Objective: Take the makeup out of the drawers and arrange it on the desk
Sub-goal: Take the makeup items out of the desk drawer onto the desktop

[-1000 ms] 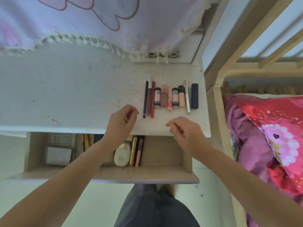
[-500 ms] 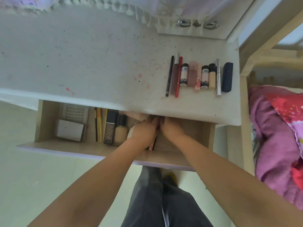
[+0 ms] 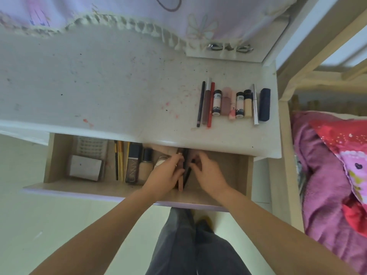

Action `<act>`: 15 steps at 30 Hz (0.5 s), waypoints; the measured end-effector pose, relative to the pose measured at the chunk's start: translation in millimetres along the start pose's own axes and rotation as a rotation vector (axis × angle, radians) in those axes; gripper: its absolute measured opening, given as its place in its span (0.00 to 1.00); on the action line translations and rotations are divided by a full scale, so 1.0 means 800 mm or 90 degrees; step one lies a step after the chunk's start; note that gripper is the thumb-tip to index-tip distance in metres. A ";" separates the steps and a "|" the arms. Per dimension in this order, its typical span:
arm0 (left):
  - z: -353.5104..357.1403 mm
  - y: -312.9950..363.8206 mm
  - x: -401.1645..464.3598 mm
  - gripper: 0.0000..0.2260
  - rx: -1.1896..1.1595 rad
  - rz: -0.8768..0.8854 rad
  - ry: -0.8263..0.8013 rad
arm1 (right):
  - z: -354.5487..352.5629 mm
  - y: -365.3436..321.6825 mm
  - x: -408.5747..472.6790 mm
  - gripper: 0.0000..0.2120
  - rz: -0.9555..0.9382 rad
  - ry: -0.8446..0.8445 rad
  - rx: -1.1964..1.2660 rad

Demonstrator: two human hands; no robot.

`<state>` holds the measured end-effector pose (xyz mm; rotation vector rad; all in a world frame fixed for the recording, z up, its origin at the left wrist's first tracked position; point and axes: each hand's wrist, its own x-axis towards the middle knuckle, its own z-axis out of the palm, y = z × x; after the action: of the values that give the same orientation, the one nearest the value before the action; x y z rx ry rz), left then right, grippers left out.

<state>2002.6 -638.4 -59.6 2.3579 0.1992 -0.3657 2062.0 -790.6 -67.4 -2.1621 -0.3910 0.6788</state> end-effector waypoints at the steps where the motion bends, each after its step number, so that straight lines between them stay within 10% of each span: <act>1: -0.009 0.003 -0.010 0.12 0.018 0.040 0.007 | -0.010 -0.005 -0.015 0.08 -0.035 -0.014 -0.023; 6: -0.094 0.037 0.002 0.13 -0.030 0.209 0.195 | -0.088 -0.056 -0.027 0.08 -0.173 0.023 -0.059; 15: -0.185 0.077 0.179 0.08 -0.078 0.046 0.253 | -0.176 -0.160 0.169 0.08 -0.162 0.173 -0.109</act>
<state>2183.5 -575.3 37.6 2.2869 0.3122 0.1515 2247.9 -733.1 60.9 -2.2745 -0.5831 0.2122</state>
